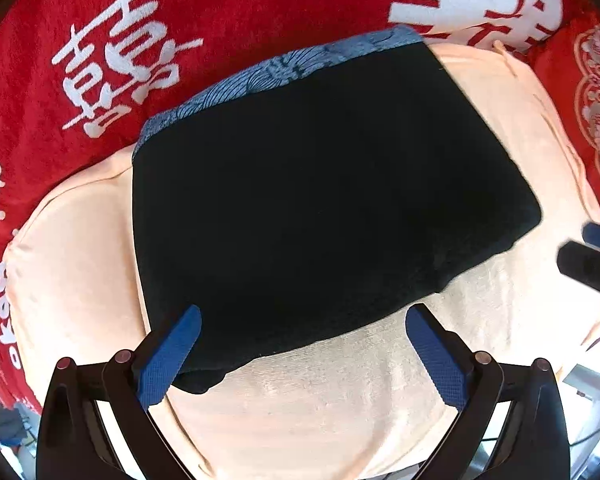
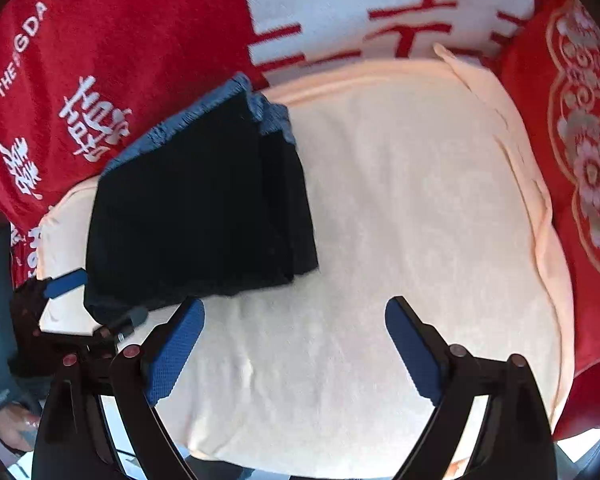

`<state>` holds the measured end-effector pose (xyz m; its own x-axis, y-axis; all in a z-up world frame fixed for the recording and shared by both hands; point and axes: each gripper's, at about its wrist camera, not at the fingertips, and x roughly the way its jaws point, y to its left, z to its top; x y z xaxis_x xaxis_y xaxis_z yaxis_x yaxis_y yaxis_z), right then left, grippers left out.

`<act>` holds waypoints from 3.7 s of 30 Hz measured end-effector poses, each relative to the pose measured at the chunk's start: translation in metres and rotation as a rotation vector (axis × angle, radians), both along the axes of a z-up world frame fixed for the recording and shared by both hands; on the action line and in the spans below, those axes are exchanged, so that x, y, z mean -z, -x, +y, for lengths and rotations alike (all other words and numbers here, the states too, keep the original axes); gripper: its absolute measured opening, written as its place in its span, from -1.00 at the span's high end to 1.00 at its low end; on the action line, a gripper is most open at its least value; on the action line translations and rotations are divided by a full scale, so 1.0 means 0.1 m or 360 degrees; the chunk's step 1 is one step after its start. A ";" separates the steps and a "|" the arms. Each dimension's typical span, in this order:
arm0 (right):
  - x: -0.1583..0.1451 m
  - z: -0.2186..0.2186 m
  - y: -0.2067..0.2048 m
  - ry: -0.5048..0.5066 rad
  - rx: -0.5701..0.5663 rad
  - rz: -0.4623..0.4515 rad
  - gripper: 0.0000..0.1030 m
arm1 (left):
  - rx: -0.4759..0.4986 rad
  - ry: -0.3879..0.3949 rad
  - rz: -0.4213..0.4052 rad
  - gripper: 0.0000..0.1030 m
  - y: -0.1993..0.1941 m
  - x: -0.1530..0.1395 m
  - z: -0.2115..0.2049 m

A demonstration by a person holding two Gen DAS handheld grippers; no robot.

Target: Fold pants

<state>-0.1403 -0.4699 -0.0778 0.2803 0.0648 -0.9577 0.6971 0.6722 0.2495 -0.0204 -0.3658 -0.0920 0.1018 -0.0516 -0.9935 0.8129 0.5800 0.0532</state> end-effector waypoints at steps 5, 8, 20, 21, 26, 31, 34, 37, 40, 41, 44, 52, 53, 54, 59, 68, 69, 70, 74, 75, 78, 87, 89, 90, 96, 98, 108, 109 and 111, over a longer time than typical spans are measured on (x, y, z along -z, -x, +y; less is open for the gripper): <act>0.04 0.00 0.09 -0.0030 0.0033 0.0023 -0.81 | -0.0040 -0.0005 0.0019 -1.00 -0.05 0.02 0.03; 0.04 0.00 0.10 -0.0036 0.0037 0.0019 -0.81 | -0.0050 -0.0003 0.0020 -1.00 -0.06 0.02 0.06; 0.05 -0.06 0.03 -0.0020 0.0035 0.0027 -0.82 | -0.0133 0.0044 0.0037 -1.00 -0.26 0.01 0.24; 0.06 -0.06 0.02 -0.0018 0.0033 0.0028 -0.82 | -0.0135 0.0052 0.0041 -1.00 -0.28 0.00 0.27; 0.06 -0.13 -0.07 -0.0017 0.0043 0.0029 -0.82 | -0.0208 0.0109 0.0048 -1.00 -0.43 -0.09 0.43; 0.05 -0.20 -0.13 -0.0025 0.0048 0.0020 -0.82 | -0.0281 0.0174 0.0039 -1.00 -0.62 -0.20 0.55; 0.06 -0.27 -0.15 -0.0036 0.0045 0.0009 -0.82 | -0.0304 0.0191 -0.0003 -1.00 -0.75 -0.24 0.58; 0.06 -0.36 -0.17 -0.0063 0.0050 -0.0026 -0.82 | -0.0354 0.0222 -0.0007 -1.00 -0.90 -0.24 0.66; 0.09 -0.46 -0.20 -0.0113 0.0051 -0.0068 -0.82 | -0.0418 0.0259 0.0036 -1.00 -1.10 -0.17 0.73; 0.10 -0.49 -0.23 -0.0133 0.0048 -0.0083 -0.82 | -0.0435 0.0266 0.0053 -1.00 -1.15 -0.14 0.75; 0.18 -0.57 -0.30 -0.0226 0.0018 -0.0120 -0.82 | -0.0475 0.0272 0.0104 -1.00 -1.27 -0.03 0.79; 0.43 -0.61 -0.57 -0.0410 -0.0172 -0.0206 -0.82 | -0.0469 0.0313 0.0274 -1.00 -1.47 0.30 0.89; 0.46 -0.62 -0.59 -0.0431 -0.0187 -0.0219 -0.82 | -0.0471 0.0327 0.0286 -1.00 -1.49 0.31 0.89; 0.50 -0.63 -0.61 -0.0450 -0.0196 -0.0229 -0.82 | -0.0467 0.0346 0.0301 -1.00 -1.51 0.33 0.88; 0.72 -0.70 -0.70 -0.0590 -0.0236 -0.0269 -0.82 | -0.0416 0.0432 0.0377 -1.00 -1.61 0.45 0.83; 0.93 -0.81 -0.86 -0.0801 -0.0247 -0.0487 -0.82 | -0.0416 0.0577 0.0597 -1.00 -1.74 0.81 0.66; 0.94 -0.81 -0.89 -0.0823 -0.0246 -0.0508 -0.82 | -0.0424 0.0587 0.0605 -1.00 -1.74 0.83 0.65; 0.96 -0.79 -0.93 -0.0838 -0.0258 -0.0517 -0.82 | -0.0434 0.0595 0.0616 -1.00 -1.73 0.85 0.62; 0.96 -0.68 -1.11 -0.0800 -0.0290 -0.0441 -0.80 | -0.0486 0.0616 0.0561 -0.85 -1.67 0.84 0.59; 0.94 -0.68 -1.11 -0.0791 -0.0277 -0.0412 -0.64 | -0.0469 0.0636 0.0538 -0.68 -1.63 0.79 0.58; 0.89 -0.72 -1.03 -0.0819 -0.0255 -0.0395 -0.15 | -0.0422 0.0660 0.0488 -0.30 -1.51 0.57 0.51; 0.48 -0.65 -0.87 -0.0953 -0.0305 -0.0526 0.08 | -0.0399 0.0688 0.0360 -0.28 -1.13 -0.05 0.50; 0.38 -0.58 -0.79 -0.0970 -0.0339 -0.0526 0.08 | -0.0406 0.0684 0.0335 -0.28 -1.03 -0.15 0.58; 0.33 -0.54 -0.74 -0.0985 -0.0344 -0.0530 0.08 | -0.0414 0.0679 0.0329 -0.28 -0.98 -0.19 0.62; 0.23 -0.31 -0.46 -0.1081 -0.0338 -0.0543 0.08 | -0.0494 0.0641 0.0305 -0.28 -0.58 -0.36 0.97; 0.21 -0.18 -0.40 -0.1084 -0.0351 -0.0537 0.08 | -0.0514 0.0634 0.0312 -0.29 -0.48 -0.35 1.10; 0.61 0.04 -0.07 -0.0870 -0.0220 -0.0385 -0.06 | -0.0454 0.0332 -0.0028 -0.79 -0.23 0.27 1.34; 0.64 0.02 -0.04 -0.0848 -0.0169 -0.0387 -0.11 | -0.0442 0.0341 -0.0050 -0.87 -0.23 0.31 1.34; 0.65 0.03 -0.04 -0.0795 -0.0157 -0.0372 -0.20 | -0.0430 0.0345 -0.0083 -0.99 -0.23 0.32 1.32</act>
